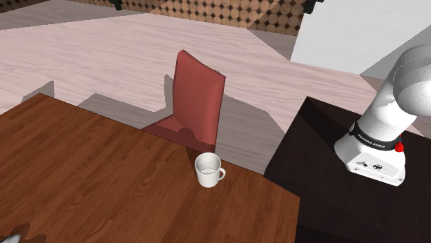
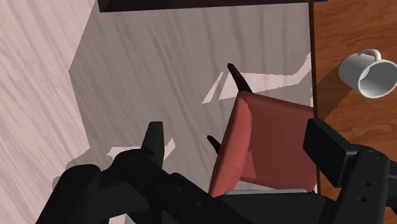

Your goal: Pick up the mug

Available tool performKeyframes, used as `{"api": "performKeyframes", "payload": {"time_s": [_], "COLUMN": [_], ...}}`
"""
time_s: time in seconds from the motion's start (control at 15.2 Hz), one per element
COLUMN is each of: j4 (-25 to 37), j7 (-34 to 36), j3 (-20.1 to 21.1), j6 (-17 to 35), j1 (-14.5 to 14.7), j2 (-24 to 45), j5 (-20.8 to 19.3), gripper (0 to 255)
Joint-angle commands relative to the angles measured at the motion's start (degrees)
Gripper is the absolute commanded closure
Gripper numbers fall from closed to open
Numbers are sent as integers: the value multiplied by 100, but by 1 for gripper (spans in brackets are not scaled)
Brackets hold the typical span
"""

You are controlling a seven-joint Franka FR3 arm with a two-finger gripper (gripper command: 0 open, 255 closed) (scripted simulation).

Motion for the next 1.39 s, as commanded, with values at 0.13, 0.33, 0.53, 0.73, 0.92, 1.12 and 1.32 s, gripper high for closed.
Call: {"api": "performKeyframes", "payload": {"time_s": [0.13,0.33,0.53,0.73,0.92,1.12,1.32], "j4": [-218,-496,-714,-869,-958,-979,-932], "j7": [204,507,807,1110,1419,1740,2084], "j3": [181,462,752,1049,1352,1662,1977], "j6": [261,668,1094,1537,1990,2449,2902], "j1": [64,162,258,347,422,474,497], "j2": [65,221,451,757,1138,1590,2111], "j5": [125,309,483,636,755,826,829], "gripper": [0,0,0,0,0,0,0]}}
